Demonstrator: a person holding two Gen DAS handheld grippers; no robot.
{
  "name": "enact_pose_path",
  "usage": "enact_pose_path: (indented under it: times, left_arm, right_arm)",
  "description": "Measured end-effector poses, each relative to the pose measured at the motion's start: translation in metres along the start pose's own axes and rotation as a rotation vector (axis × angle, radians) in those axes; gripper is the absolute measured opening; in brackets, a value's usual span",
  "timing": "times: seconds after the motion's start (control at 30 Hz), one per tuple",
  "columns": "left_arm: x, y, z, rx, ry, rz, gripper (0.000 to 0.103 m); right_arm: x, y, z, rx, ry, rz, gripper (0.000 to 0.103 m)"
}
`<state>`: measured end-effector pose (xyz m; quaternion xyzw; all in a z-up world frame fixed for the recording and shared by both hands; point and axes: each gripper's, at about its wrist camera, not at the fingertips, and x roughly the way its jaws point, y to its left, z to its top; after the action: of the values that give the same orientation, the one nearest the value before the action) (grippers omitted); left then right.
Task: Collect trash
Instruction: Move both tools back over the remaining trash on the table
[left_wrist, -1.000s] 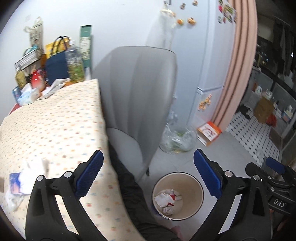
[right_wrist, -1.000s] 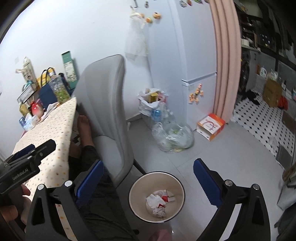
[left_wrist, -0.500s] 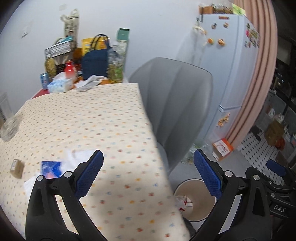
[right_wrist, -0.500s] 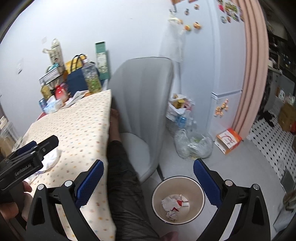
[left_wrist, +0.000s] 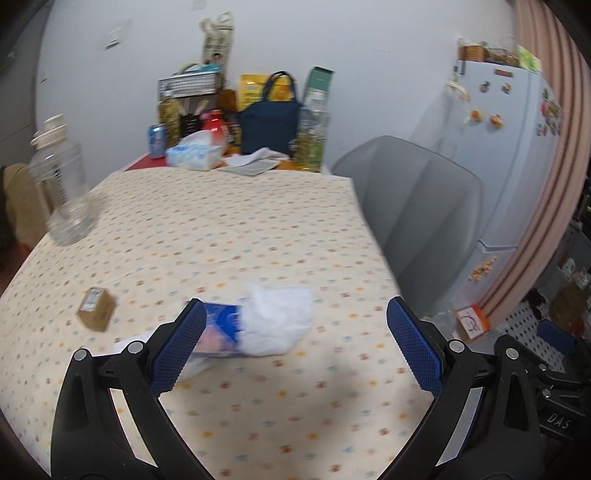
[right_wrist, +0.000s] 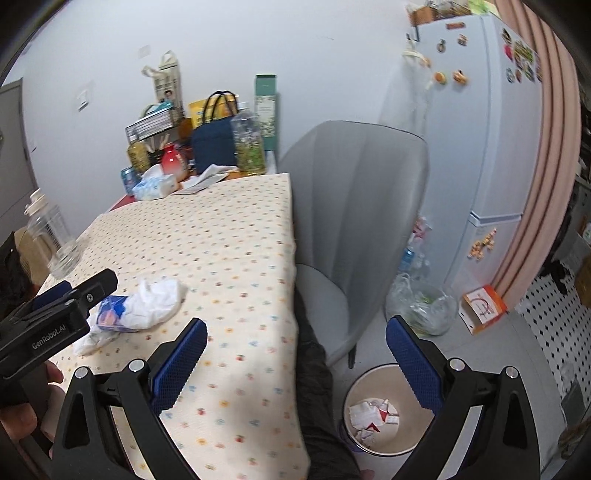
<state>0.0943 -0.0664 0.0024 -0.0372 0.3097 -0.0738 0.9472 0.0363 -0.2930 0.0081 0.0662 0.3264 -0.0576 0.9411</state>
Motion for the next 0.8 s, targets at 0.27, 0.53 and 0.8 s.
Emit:
enact_pose_path:
  times: [0.27,0.53,0.8]
  left_arm:
    - [-0.012,0.052,-0.003,-0.068,-0.033,0.14,0.097]
    - [-0.016,0.079,-0.01,-0.089,-0.044,0.208,0.097]
    - [-0.023,0.108,-0.018,-0.099,-0.05,0.242,0.097]
  right_arm:
    - [0.008,0.042,0.001,-0.07,0.014,0.054,0.095]
    - [0.013,0.067,0.004,-0.105,0.028,0.139,0.095]
    - [0.016,0.1,0.0,-0.167,0.016,0.195,0.095]
